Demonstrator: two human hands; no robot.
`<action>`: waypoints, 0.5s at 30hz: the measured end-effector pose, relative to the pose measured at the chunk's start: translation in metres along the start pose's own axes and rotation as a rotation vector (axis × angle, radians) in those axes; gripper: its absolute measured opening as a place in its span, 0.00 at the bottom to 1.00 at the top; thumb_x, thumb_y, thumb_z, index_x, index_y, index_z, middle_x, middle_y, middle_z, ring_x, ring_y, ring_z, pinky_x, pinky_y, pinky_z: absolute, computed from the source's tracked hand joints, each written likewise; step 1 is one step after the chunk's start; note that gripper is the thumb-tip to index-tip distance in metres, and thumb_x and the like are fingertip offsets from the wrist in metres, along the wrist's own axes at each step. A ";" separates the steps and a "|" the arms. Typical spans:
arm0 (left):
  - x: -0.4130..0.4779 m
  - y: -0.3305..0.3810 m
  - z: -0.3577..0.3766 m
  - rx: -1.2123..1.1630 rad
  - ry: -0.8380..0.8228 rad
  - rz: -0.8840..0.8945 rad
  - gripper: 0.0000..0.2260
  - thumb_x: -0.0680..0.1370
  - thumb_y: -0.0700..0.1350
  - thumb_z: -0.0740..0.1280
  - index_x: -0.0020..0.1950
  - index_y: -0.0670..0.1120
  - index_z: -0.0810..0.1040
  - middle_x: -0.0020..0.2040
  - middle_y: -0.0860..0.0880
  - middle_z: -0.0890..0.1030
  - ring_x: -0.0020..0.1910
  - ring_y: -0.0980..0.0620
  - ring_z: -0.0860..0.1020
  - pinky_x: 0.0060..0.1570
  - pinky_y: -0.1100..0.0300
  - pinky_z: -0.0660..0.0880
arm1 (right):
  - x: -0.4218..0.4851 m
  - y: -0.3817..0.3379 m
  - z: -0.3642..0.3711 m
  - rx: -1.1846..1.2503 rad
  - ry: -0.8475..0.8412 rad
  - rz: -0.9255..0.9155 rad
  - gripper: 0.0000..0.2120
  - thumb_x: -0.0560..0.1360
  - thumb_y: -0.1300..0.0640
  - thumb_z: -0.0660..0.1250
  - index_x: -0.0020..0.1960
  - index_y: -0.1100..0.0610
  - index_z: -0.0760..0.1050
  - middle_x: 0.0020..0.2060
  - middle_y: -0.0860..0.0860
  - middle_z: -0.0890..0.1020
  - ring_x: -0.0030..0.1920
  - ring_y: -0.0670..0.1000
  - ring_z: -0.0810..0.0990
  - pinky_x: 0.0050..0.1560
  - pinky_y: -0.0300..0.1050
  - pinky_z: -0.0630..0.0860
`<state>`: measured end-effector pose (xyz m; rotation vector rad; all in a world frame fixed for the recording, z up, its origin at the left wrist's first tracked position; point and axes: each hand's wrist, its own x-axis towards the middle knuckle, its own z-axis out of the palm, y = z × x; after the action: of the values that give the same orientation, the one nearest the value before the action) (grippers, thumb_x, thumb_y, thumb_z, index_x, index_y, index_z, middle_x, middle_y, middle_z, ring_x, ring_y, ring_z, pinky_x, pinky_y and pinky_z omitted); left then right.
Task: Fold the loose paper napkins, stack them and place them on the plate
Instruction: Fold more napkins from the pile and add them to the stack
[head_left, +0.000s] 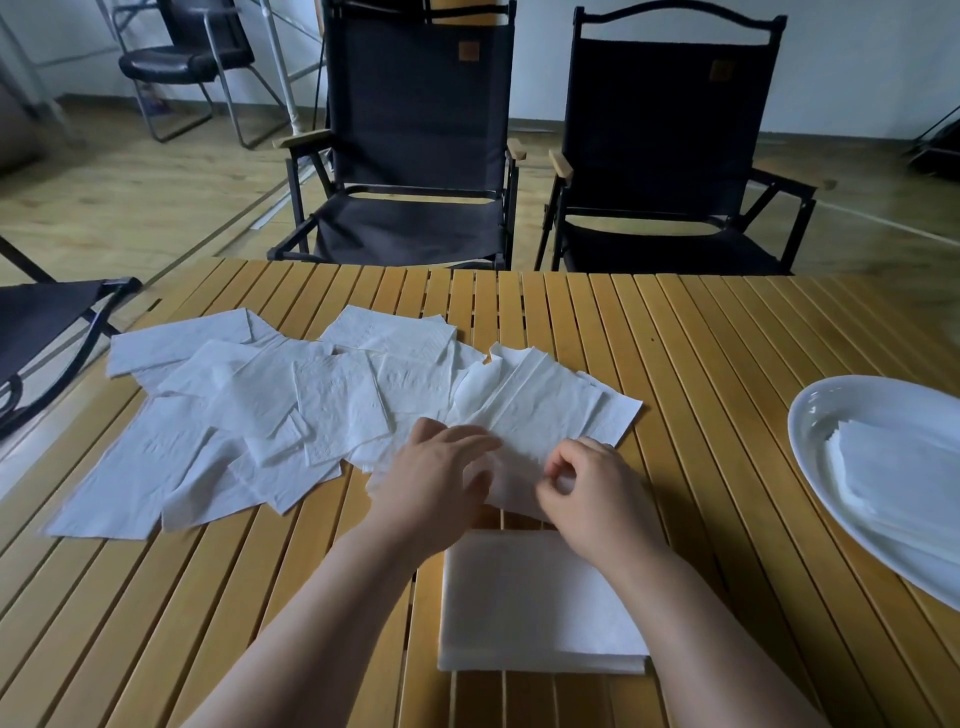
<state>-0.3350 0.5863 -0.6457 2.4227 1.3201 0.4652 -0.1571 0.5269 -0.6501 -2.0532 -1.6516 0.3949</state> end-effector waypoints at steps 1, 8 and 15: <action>0.000 0.000 0.001 0.020 -0.029 -0.012 0.18 0.81 0.49 0.63 0.71 0.59 0.73 0.70 0.62 0.71 0.63 0.53 0.65 0.58 0.60 0.67 | 0.000 0.000 0.000 0.003 0.001 0.003 0.07 0.74 0.54 0.69 0.41 0.48 0.71 0.42 0.44 0.77 0.45 0.46 0.73 0.35 0.33 0.64; 0.001 0.001 0.005 0.008 -0.048 -0.001 0.18 0.81 0.44 0.62 0.70 0.55 0.74 0.70 0.57 0.71 0.64 0.49 0.64 0.62 0.53 0.68 | 0.001 0.003 0.001 0.013 -0.005 -0.007 0.07 0.75 0.56 0.69 0.41 0.47 0.72 0.43 0.43 0.77 0.46 0.45 0.73 0.36 0.32 0.64; 0.002 0.003 -0.001 -0.109 0.074 0.069 0.12 0.79 0.48 0.69 0.62 0.51 0.82 0.62 0.57 0.78 0.61 0.54 0.66 0.52 0.70 0.61 | 0.002 0.006 0.002 0.121 0.056 0.024 0.12 0.77 0.59 0.68 0.59 0.51 0.76 0.53 0.46 0.80 0.50 0.45 0.76 0.39 0.27 0.66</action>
<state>-0.3316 0.5865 -0.6432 2.3880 1.2100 0.6338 -0.1528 0.5278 -0.6551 -1.9790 -1.5330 0.4306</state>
